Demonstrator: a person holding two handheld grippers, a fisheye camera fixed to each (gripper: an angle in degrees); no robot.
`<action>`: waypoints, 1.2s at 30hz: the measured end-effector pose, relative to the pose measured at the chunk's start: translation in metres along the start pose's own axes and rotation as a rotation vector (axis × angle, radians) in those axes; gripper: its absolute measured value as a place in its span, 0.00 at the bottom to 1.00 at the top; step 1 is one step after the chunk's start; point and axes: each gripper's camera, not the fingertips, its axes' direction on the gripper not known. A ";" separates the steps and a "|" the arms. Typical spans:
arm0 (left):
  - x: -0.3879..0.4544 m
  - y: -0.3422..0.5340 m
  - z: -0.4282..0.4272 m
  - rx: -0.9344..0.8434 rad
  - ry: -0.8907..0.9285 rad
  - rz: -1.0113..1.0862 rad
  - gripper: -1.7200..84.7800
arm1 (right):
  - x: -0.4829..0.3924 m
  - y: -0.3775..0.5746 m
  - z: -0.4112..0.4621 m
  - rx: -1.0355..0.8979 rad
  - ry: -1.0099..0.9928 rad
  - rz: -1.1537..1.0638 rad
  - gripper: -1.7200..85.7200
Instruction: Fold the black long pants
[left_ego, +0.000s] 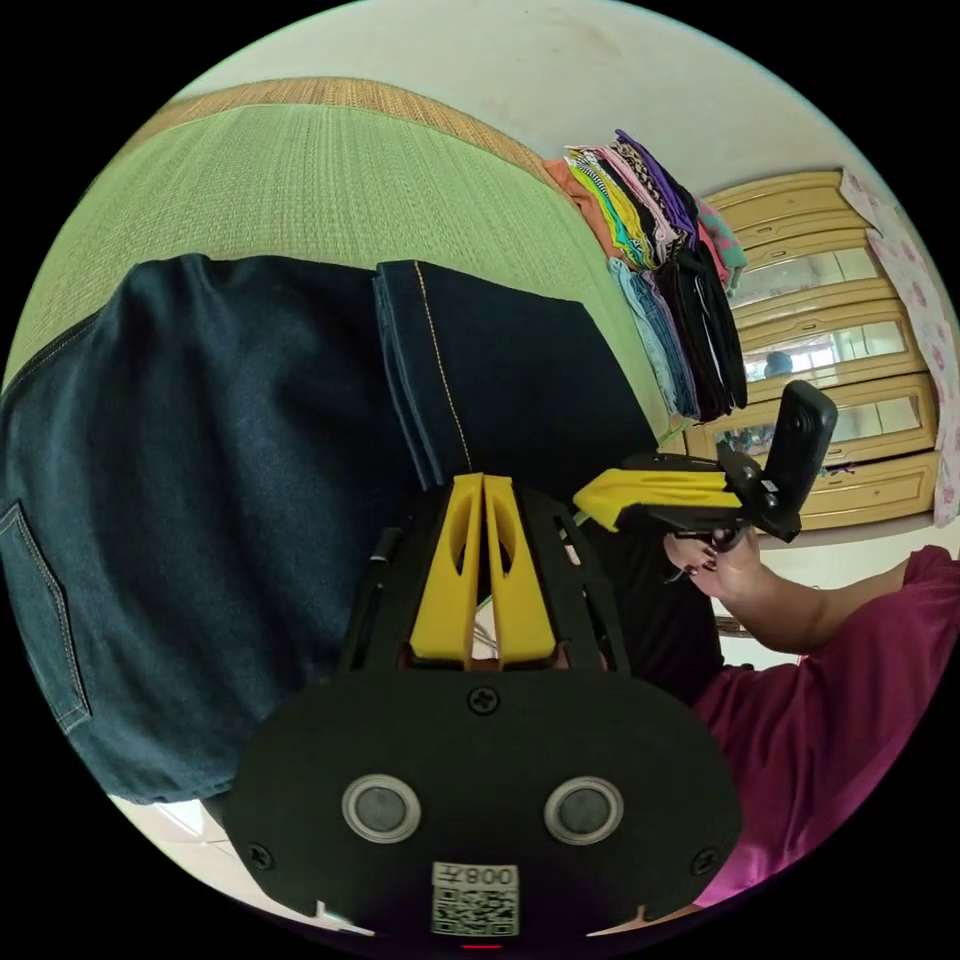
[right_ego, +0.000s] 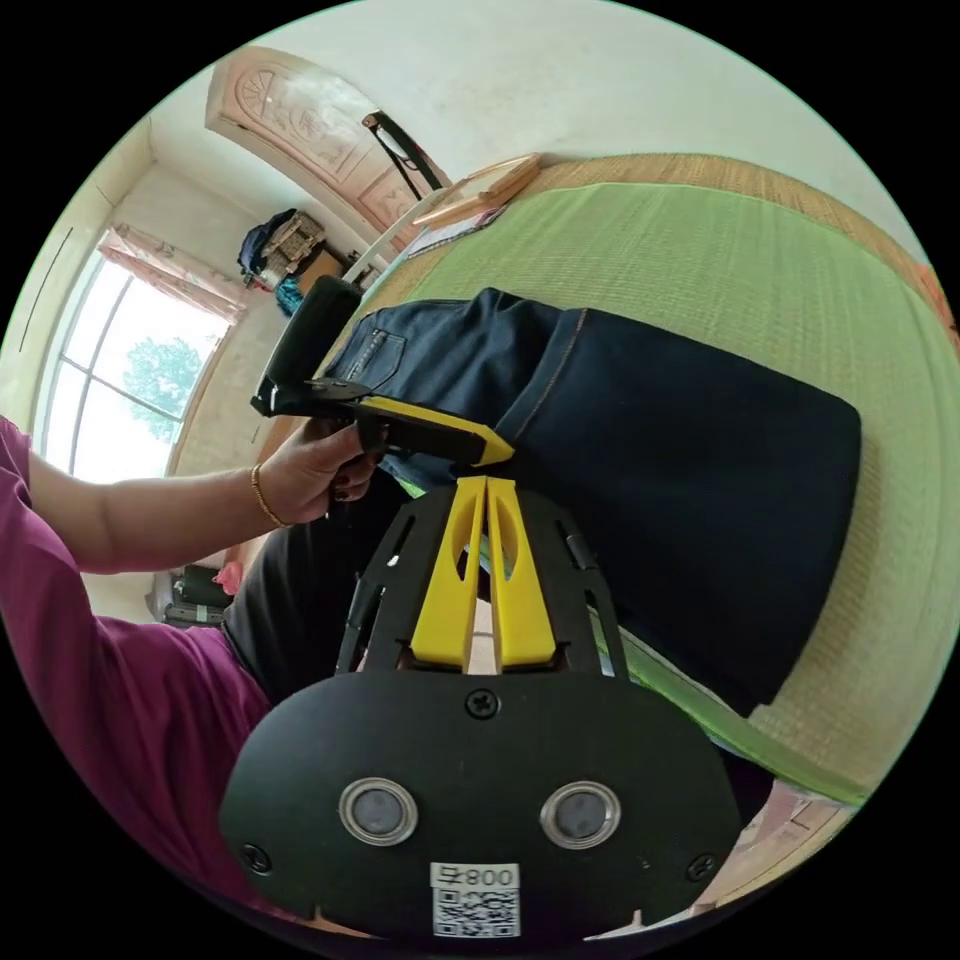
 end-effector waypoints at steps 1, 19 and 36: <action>0.005 0.000 -0.002 0.010 0.005 -0.005 0.02 | 0.004 0.003 -0.002 0.003 0.021 0.012 0.02; 0.099 -0.020 -0.042 0.052 -0.077 0.011 0.02 | 0.059 -0.085 0.072 -0.061 0.190 -0.023 0.02; 0.192 -0.051 -0.083 0.036 -0.074 0.030 0.03 | 0.120 0.020 -0.019 0.040 0.088 0.093 0.02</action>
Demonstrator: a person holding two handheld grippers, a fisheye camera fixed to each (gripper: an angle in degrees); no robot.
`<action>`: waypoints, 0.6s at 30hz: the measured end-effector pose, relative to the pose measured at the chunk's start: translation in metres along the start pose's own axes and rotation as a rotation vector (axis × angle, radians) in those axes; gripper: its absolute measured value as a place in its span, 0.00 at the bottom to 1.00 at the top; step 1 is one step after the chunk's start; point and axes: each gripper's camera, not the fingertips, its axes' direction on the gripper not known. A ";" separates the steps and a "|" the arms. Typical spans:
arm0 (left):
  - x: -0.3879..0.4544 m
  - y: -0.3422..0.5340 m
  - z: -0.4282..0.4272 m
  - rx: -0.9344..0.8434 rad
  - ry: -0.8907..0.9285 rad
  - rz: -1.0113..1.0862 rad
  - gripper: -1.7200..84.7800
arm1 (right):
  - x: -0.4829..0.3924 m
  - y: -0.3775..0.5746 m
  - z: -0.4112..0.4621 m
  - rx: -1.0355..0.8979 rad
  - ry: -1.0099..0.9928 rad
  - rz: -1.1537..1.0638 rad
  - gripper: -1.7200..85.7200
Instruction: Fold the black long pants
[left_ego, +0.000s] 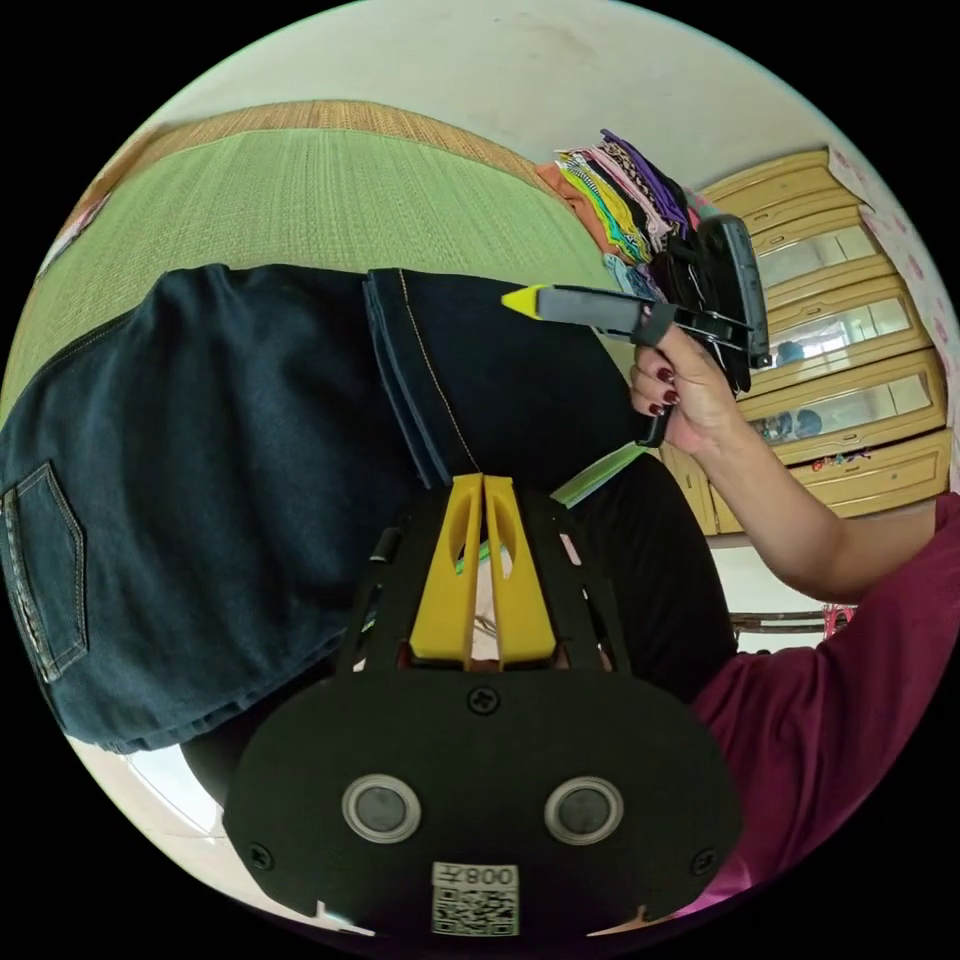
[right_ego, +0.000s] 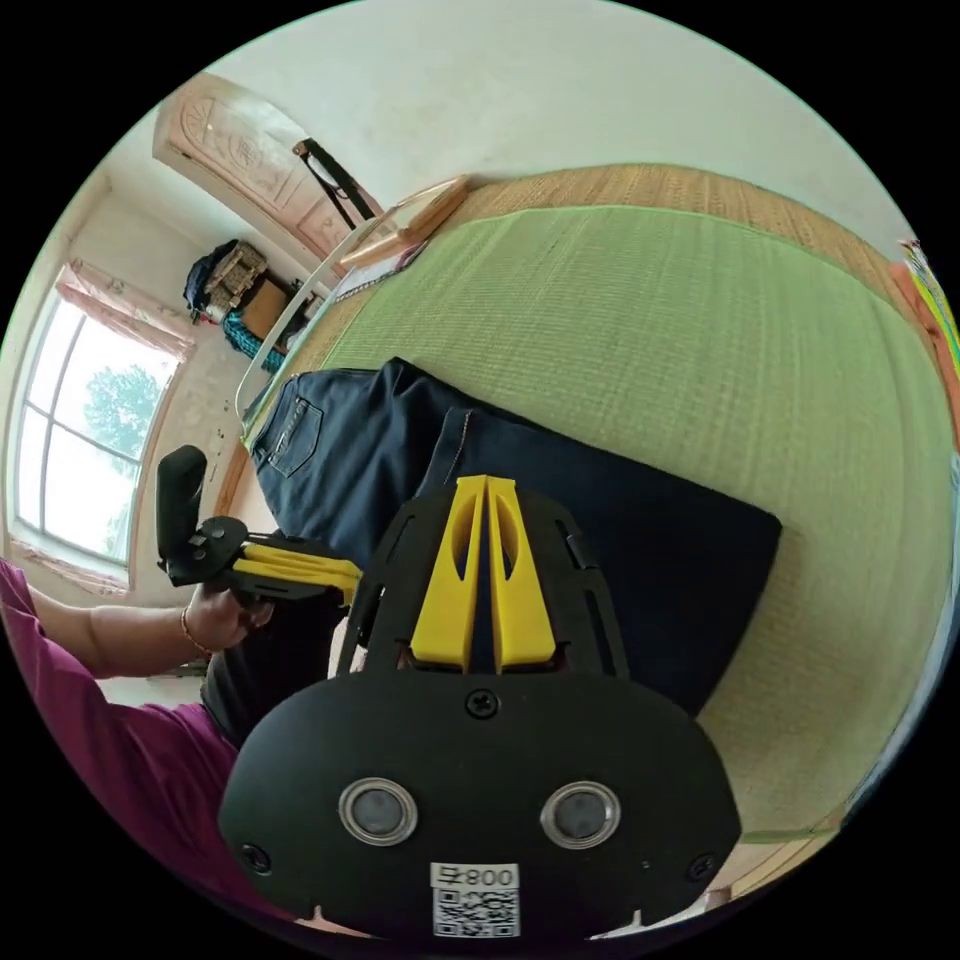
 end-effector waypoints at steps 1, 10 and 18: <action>0.009 -0.003 -0.003 -0.004 0.012 0.020 0.04 | 0.010 0.013 -0.012 0.013 0.004 0.023 0.03; 0.106 -0.044 0.001 -0.051 0.080 0.208 0.11 | 0.176 0.209 -0.108 0.139 -0.146 0.512 0.07; 0.215 -0.100 0.023 -0.092 0.003 0.416 0.16 | 0.221 0.235 -0.091 0.092 -0.350 0.501 0.05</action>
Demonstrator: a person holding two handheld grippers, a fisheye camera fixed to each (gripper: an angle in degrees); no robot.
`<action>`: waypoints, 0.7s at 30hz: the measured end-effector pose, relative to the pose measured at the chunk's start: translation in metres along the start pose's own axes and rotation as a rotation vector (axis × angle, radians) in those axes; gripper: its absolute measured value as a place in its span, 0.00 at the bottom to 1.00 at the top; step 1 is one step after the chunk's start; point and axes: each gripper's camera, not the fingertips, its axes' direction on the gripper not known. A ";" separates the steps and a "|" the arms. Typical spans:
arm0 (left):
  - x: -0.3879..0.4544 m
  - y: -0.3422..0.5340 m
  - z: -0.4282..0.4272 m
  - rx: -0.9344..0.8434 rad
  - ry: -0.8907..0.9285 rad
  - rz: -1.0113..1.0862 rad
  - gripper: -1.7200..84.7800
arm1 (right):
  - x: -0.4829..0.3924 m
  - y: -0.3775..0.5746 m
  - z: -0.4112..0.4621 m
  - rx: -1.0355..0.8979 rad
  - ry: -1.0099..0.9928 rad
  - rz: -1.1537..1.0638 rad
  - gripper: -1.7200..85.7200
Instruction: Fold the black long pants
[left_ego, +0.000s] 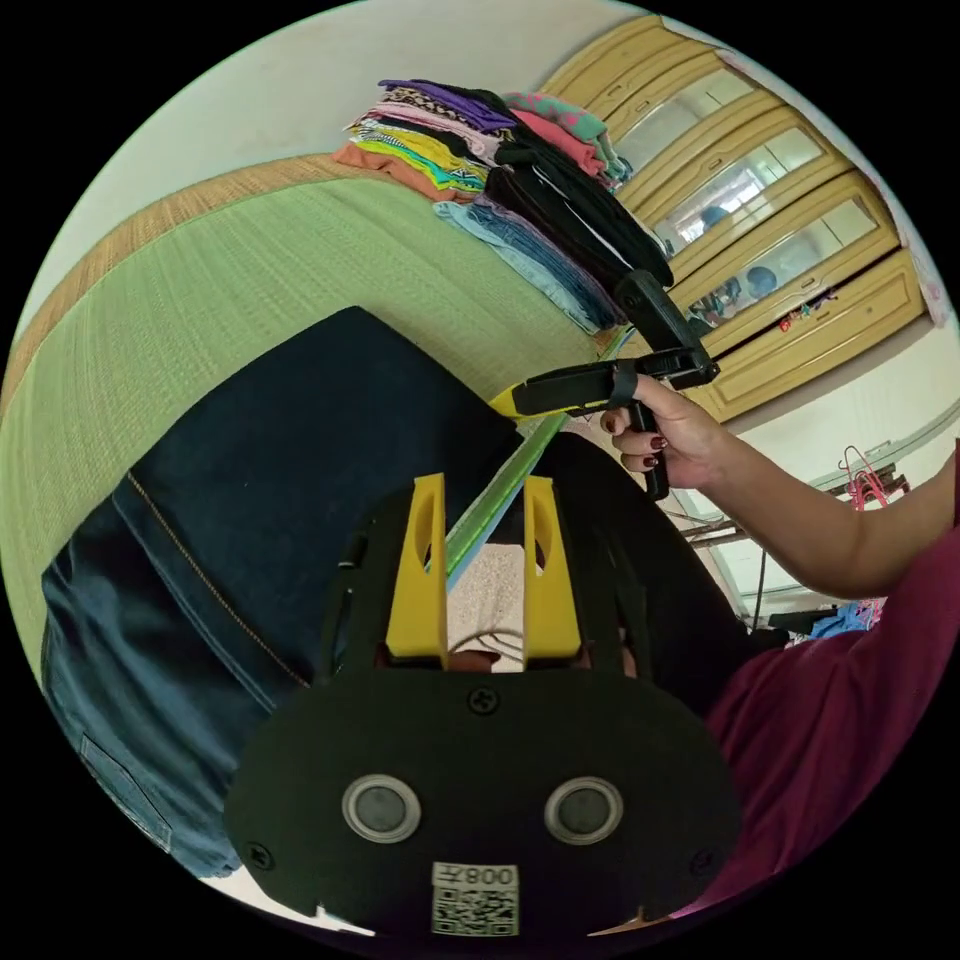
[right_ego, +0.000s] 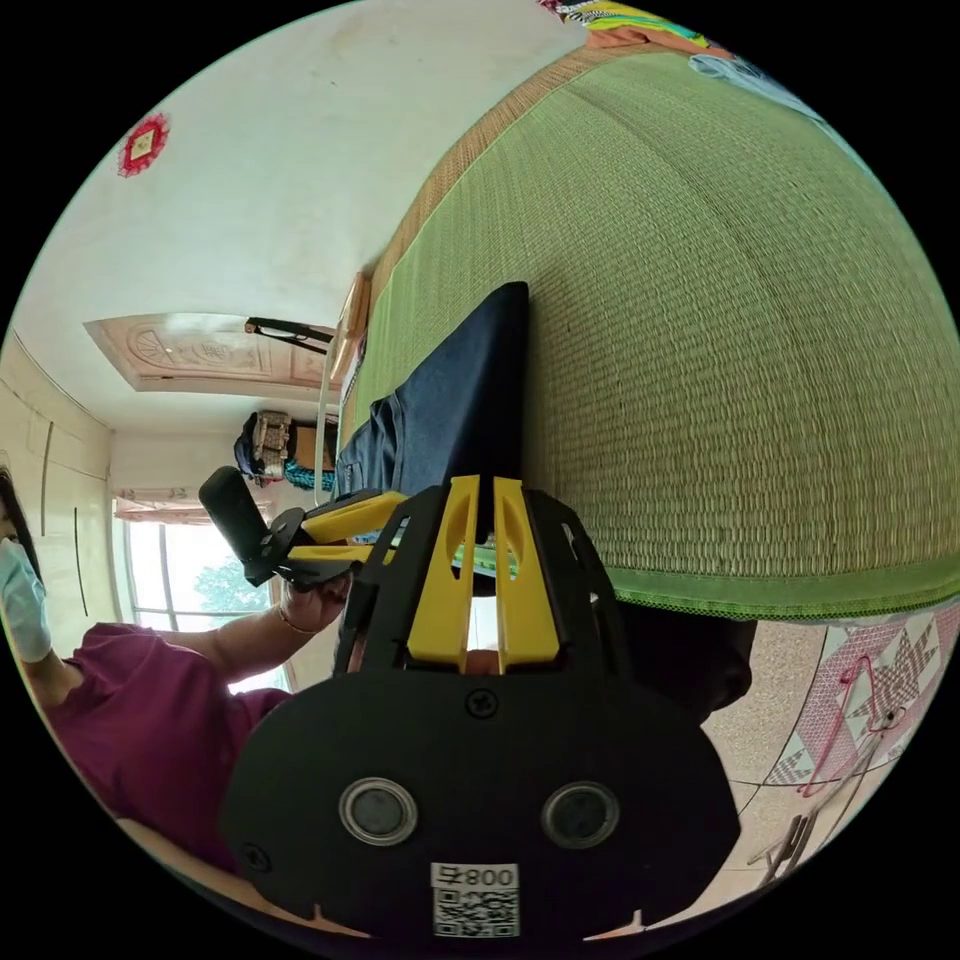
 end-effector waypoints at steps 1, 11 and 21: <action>0.011 -0.012 0.004 -0.009 -0.013 0.022 0.16 | 0.003 0.001 -0.002 0.001 -0.009 -0.001 0.05; 0.061 -0.062 0.024 -0.135 -0.222 0.012 0.11 | 0.030 0.003 -0.010 -0.009 -0.065 -0.038 0.05; 0.061 -0.060 -0.016 -0.059 -0.151 -0.035 0.06 | 0.065 -0.009 -0.050 0.072 -0.145 -0.032 0.08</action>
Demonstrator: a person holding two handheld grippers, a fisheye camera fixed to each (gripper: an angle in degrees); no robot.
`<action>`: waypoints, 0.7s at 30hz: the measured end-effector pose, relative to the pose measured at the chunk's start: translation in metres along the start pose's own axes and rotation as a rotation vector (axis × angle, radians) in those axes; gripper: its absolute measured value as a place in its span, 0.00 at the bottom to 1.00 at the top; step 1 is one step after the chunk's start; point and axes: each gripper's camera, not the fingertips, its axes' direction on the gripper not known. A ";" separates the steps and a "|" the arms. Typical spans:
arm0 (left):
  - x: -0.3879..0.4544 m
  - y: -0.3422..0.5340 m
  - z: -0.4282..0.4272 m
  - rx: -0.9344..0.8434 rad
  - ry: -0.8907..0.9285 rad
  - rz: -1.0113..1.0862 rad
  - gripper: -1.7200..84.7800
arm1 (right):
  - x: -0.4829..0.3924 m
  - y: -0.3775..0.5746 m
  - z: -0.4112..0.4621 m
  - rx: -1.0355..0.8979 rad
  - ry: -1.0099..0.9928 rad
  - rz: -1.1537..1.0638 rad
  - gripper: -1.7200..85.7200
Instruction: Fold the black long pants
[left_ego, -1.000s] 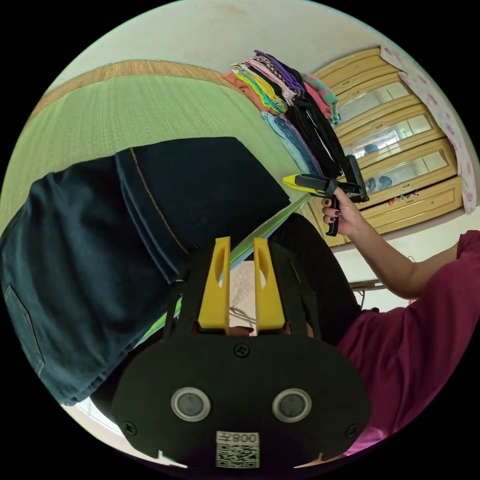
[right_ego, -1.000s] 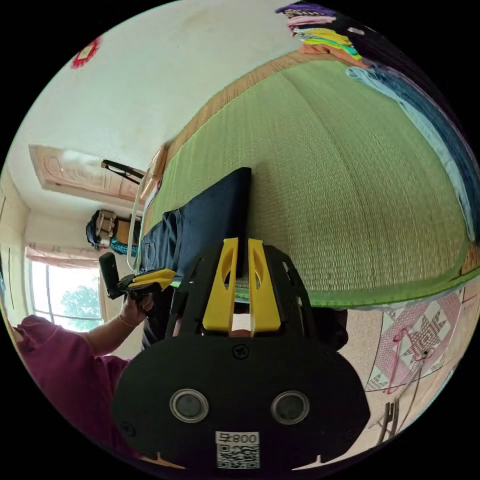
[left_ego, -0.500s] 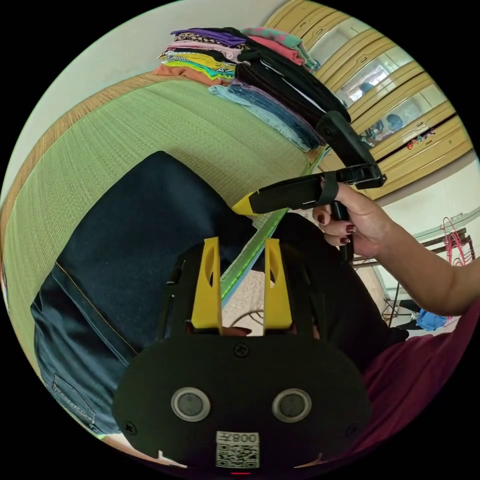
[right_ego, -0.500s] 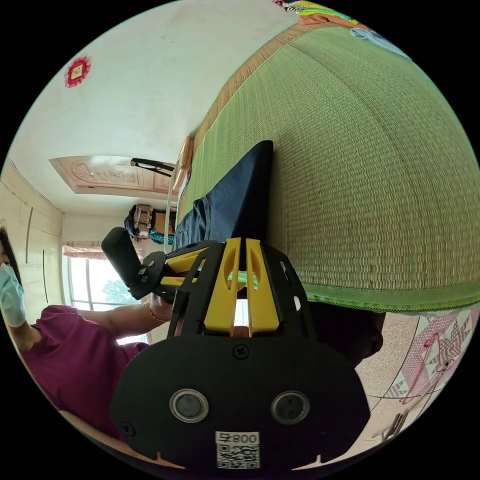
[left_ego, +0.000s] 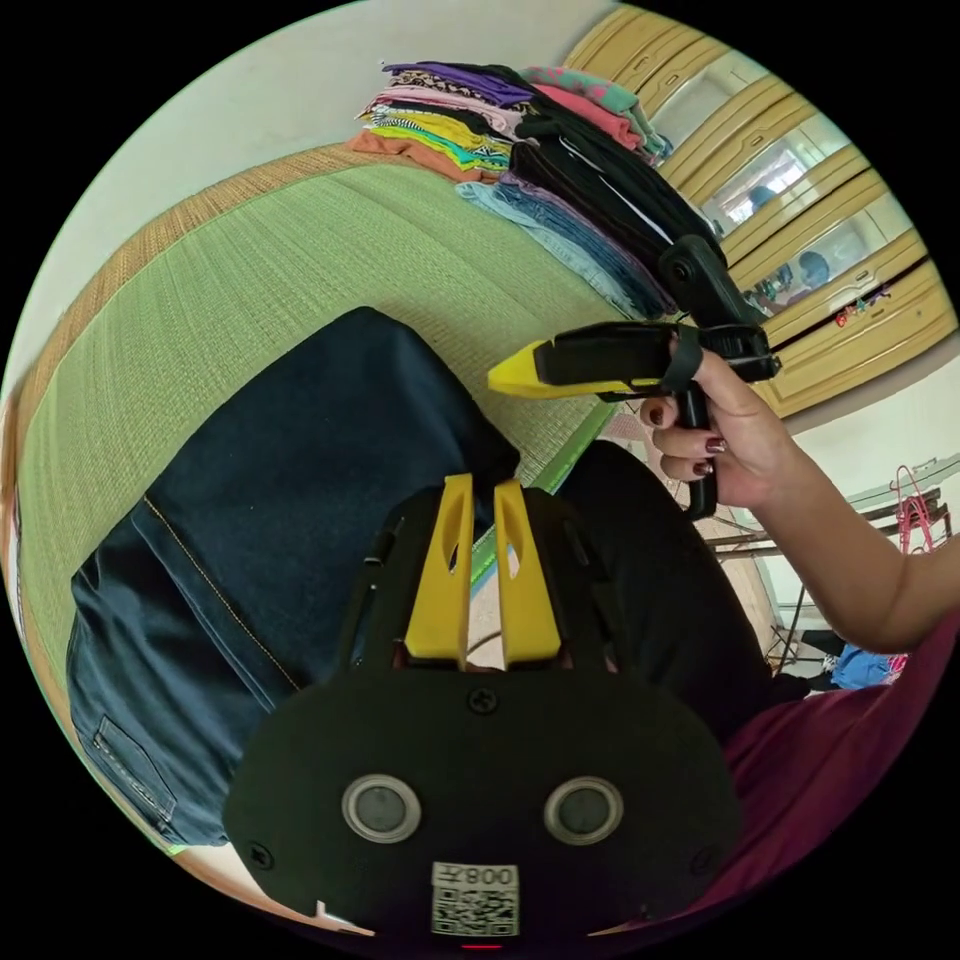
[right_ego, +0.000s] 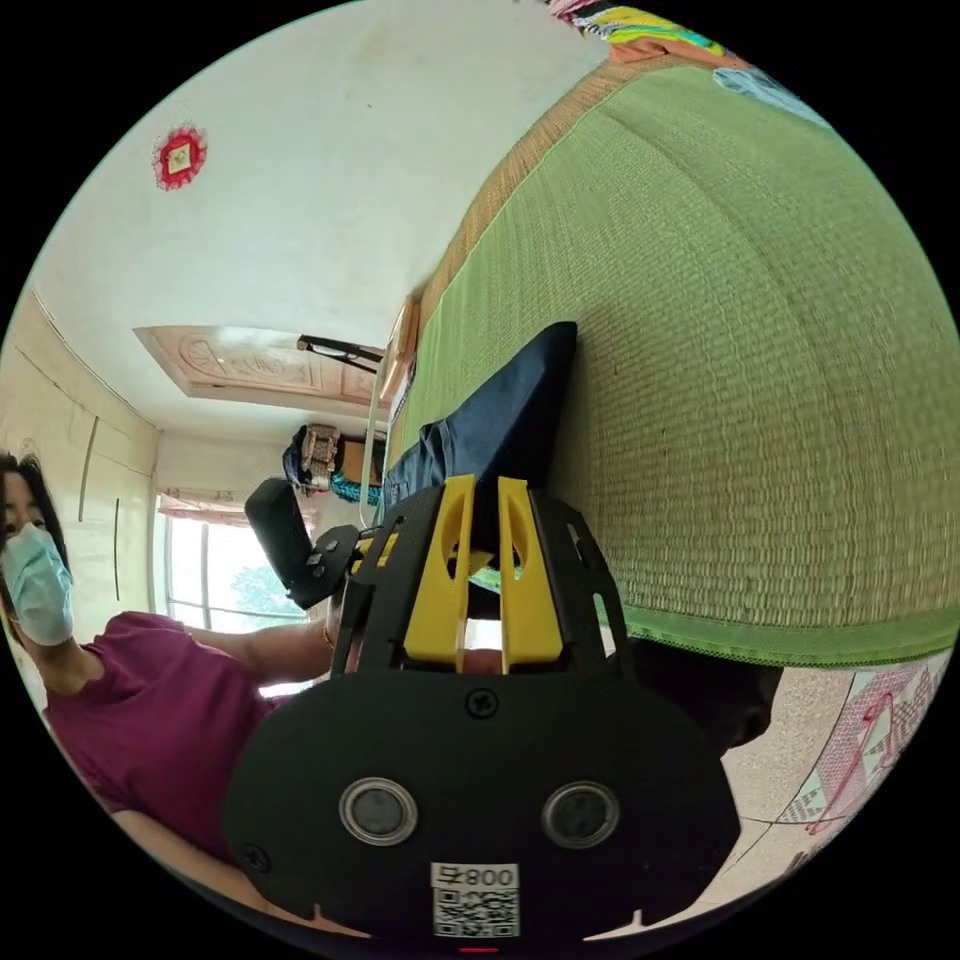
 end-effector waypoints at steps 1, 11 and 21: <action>0.000 0.002 -0.006 0.010 0.002 -0.001 0.06 | 0.004 -0.002 -0.004 0.015 -0.002 0.008 0.09; 0.006 0.036 -0.044 0.065 -0.015 0.038 0.06 | 0.053 -0.084 0.006 0.025 -0.012 0.122 0.12; -0.003 0.073 -0.054 0.061 -0.022 0.082 0.06 | 0.065 -0.105 0.024 -0.024 -0.054 0.167 0.07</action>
